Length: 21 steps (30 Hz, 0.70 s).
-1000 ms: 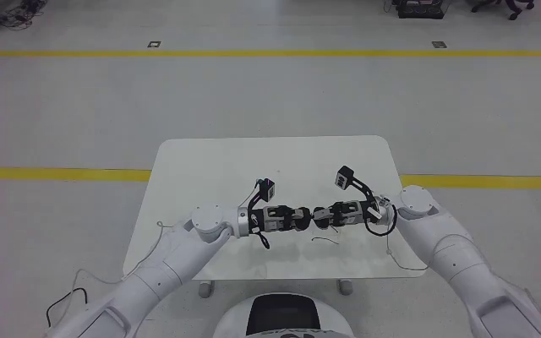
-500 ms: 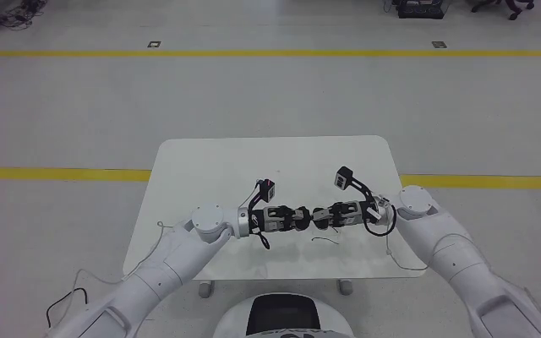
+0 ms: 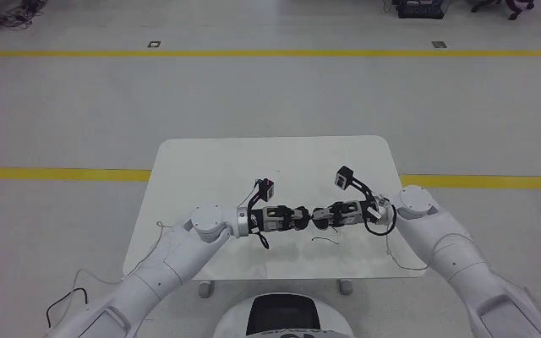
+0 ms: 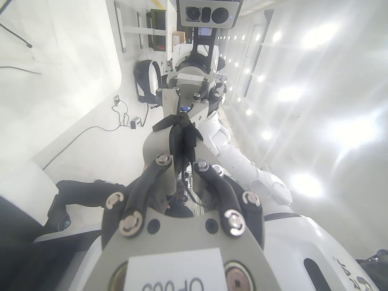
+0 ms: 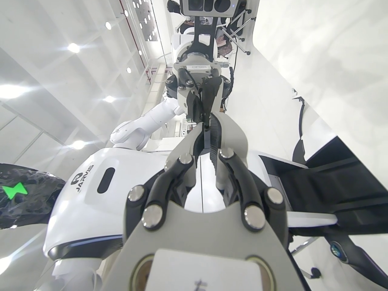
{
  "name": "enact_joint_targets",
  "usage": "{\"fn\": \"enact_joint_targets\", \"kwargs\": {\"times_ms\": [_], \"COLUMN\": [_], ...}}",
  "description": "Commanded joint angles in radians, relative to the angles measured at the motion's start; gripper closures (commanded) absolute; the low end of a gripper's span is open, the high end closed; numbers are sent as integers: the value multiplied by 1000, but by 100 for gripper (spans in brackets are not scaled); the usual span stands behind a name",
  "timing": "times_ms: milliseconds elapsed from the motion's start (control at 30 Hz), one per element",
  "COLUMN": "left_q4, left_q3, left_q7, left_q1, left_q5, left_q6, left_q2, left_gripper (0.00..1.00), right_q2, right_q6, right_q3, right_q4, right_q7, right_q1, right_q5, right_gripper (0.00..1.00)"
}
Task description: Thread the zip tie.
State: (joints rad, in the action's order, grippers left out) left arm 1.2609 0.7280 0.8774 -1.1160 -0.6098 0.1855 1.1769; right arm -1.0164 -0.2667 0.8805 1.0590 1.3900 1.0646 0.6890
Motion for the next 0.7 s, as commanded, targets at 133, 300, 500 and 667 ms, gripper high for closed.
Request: {"fn": "enact_joint_targets", "kwargs": {"times_ms": [133,300,500,667], "left_q4": [2,6,16,21], "left_q3": [9,25,31,32], "left_q7": [-23,-43,-45,-67], "left_q1": [-3,-11,-18,-20], "left_q5": [55,103,116,148], "left_q6": [26,66,97,91], "left_q2": [-6,-14,-17,-19], "left_gripper": [100,100,100,100], "right_q2": [9,23,25,25], "right_q6": [-18,-23,-22,-22], "right_q3": [35,73,76,76], "right_q4": [2,40,45,45], "right_q7": [-28,-67,-67,-67], "right_q1": [8,34,37,37], "right_q5": [-34,-85,-88,-88], "right_gripper": [0,0,0,0]}}
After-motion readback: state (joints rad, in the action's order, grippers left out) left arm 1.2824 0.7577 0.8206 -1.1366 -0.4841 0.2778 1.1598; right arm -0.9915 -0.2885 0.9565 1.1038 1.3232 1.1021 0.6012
